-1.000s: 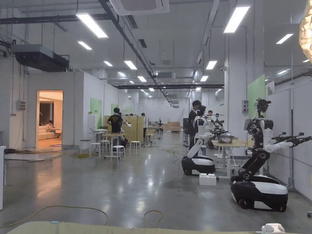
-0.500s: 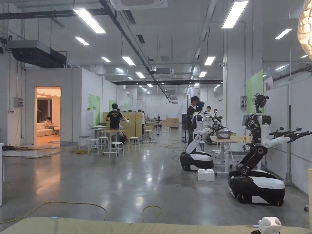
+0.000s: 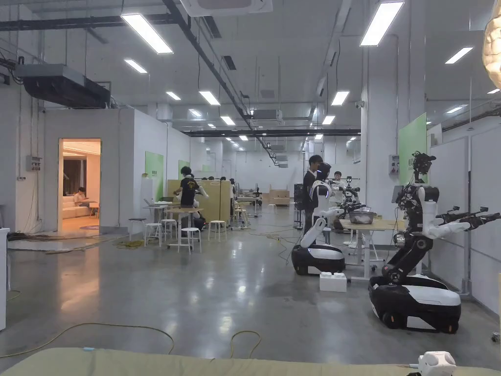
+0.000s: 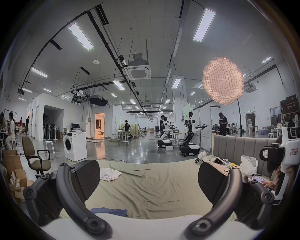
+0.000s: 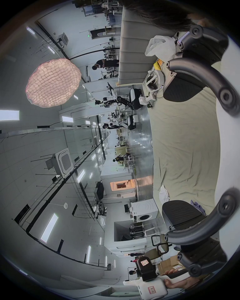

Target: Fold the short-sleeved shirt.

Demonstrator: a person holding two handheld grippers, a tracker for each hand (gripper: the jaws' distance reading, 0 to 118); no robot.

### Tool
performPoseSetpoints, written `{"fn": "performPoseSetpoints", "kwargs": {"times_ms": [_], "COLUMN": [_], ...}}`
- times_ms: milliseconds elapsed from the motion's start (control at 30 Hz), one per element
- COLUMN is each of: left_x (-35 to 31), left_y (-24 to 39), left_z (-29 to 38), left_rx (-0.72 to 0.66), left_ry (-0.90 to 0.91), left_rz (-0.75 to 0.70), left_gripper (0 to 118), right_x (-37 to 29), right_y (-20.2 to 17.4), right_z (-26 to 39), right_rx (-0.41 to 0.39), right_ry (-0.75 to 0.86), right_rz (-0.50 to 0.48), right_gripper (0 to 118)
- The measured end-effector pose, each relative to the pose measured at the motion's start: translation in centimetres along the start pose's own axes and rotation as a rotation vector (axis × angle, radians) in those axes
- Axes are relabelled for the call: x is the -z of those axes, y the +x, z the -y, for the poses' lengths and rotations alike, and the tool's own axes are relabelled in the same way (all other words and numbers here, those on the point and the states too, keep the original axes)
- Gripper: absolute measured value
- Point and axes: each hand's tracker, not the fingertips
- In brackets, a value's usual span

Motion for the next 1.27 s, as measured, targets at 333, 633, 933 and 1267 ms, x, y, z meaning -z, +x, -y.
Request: {"fn": "performPoseSetpoints", "kwargs": {"times_ms": [333, 633, 933, 1267], "left_x": [-0.2, 0.1, 0.4, 0.5], "left_y": [0.0, 0.0, 0.0, 0.4], "left_z": [0.1, 0.3, 0.2, 0.0], "left_rx": [-0.006, -0.021, -0.037, -0.028], "left_ry": [0.008, -0.011, -0.02, -0.029], "left_rz": [0.004, 0.009, 0.018, 0.032], "left_gripper": [118, 118, 118, 118], "right_x": [0.0, 3.3, 3.6, 3.2], "right_y": [-0.3, -2.7, -2.9, -1.8], "right_z": [-0.5, -3.8, -3.1, -2.7], "right_rx": [-0.011, 0.067, 0.122, 0.182], "right_ry": [-0.006, -0.425, -0.447, -0.393], "right_rz": [-0.008, 0.398, 0.306, 0.295], "right_gripper": [118, 118, 118, 118]}}
